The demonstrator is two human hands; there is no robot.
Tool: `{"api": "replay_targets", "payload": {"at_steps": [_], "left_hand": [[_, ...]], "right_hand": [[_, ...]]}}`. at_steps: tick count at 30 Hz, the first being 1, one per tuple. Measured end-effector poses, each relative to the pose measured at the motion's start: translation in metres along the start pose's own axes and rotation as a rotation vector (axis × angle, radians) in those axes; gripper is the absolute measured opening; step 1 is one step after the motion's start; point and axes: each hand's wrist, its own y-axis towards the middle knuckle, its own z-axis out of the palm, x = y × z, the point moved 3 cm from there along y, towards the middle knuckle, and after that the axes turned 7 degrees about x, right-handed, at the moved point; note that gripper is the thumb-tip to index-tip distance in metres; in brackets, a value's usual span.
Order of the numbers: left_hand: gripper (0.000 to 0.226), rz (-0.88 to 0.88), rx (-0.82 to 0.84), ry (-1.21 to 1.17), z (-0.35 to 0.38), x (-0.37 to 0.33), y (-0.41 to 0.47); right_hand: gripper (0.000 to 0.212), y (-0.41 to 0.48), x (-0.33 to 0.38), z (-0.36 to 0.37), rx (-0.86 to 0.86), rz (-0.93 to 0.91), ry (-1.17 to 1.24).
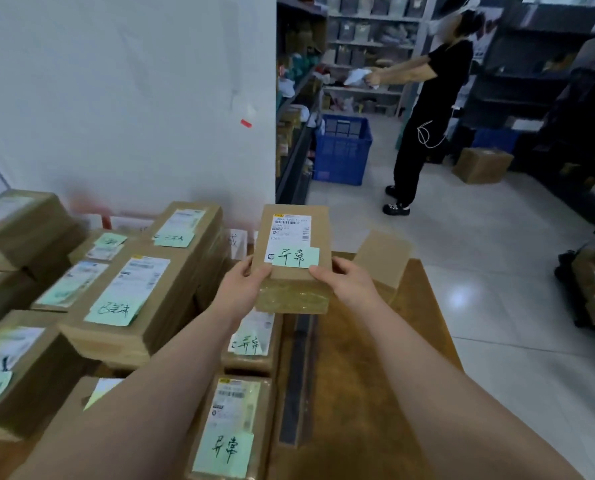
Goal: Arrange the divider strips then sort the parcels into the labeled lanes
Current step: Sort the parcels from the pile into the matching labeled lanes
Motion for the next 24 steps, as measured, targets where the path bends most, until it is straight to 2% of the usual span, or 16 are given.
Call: {"api": "replay_targets", "payload": {"at_steps": [9, 17, 24], "left_hand": [[0.034, -0.060, 0.051, 0.029, -0.043, 0.013, 0.079], [0.036, -0.098, 0.079, 0.032, -0.049, 0.030, 0.118], [0.048, -0.139, 0.087, 0.028, -0.047, 0.034, 0.129]], "right_hand": [[0.046, 0.081, -0.005, 0.048, 0.028, 0.072, -0.003], [0.046, 0.116, -0.021, 0.058, 0.019, 0.125, -0.002], [0.047, 0.122, -0.023, 0.056, 0.006, 0.130, -0.033]]}}
